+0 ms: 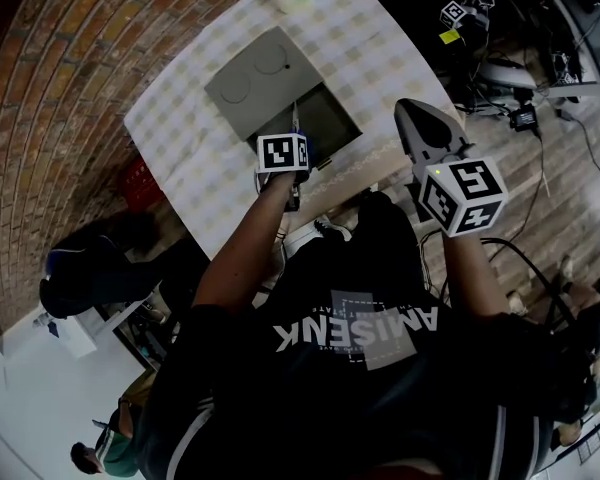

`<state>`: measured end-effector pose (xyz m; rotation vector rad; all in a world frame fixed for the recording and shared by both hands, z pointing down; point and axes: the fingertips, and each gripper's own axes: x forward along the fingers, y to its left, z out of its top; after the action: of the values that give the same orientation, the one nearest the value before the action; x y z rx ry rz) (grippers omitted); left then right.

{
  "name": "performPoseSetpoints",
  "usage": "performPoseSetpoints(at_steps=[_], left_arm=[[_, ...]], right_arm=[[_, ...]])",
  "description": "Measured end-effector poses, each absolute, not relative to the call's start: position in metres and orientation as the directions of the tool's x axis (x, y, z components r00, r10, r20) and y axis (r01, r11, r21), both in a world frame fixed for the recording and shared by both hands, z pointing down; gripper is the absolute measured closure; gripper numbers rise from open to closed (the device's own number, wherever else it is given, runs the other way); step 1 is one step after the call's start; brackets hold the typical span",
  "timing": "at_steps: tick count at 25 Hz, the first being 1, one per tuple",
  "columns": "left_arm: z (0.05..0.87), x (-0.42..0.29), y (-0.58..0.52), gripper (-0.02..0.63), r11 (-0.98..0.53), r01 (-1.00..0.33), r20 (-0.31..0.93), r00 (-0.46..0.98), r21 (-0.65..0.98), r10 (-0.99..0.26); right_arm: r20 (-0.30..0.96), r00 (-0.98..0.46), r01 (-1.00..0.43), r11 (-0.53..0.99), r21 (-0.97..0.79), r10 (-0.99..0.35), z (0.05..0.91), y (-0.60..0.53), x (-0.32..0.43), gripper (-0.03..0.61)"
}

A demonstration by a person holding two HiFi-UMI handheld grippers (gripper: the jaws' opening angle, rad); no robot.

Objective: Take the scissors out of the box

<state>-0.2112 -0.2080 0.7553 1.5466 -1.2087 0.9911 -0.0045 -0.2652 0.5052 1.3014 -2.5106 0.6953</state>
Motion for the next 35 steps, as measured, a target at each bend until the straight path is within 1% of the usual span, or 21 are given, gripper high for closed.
performPoseSetpoints(at_steps=[5, 10, 14, 20, 27, 31, 35], left_arm=[[0.756, -0.212, -0.208, 0.506, -0.133, -0.974, 0.952, 0.21, 0.183, -0.224], [0.756, -0.213, -0.21, 0.509, -0.126, -0.978, 0.958, 0.191, 0.166, -0.213], [0.757, -0.212, -0.208, 0.514, -0.148, -0.972, 0.959, 0.208, 0.181, -0.193], [0.758, -0.212, -0.208, 0.514, -0.226, -0.959, 0.971, 0.203, 0.171, -0.129], [0.759, -0.211, -0.207, 0.515, -0.249, -0.957, 0.972, 0.188, 0.149, -0.14], [0.758, -0.211, -0.206, 0.516, -0.253, -0.955, 0.971, 0.195, 0.157, -0.136], [0.756, -0.212, -0.206, 0.518, -0.241, -0.957, 0.964, 0.204, 0.16, -0.168]], right_arm=[[0.411, -0.593, -0.805, 0.503, -0.314, -0.692, 0.508, -0.26, -0.009, 0.537], [0.409, -0.599, -0.8, 0.499, -0.333, -0.688, 0.508, -0.26, -0.012, 0.537], [0.408, -0.606, -0.795, 0.507, -0.334, -0.682, 0.508, -0.255, -0.014, 0.537], [0.411, -0.609, -0.793, 0.513, -0.329, -0.678, 0.507, -0.252, -0.013, 0.537], [0.43, -0.602, -0.799, 0.506, -0.327, -0.673, 0.515, -0.247, -0.009, 0.537], [0.415, -0.609, -0.793, 0.512, -0.33, -0.676, 0.508, -0.248, -0.011, 0.537], [0.402, -0.616, -0.788, 0.52, -0.331, -0.678, 0.504, -0.247, -0.012, 0.537]])
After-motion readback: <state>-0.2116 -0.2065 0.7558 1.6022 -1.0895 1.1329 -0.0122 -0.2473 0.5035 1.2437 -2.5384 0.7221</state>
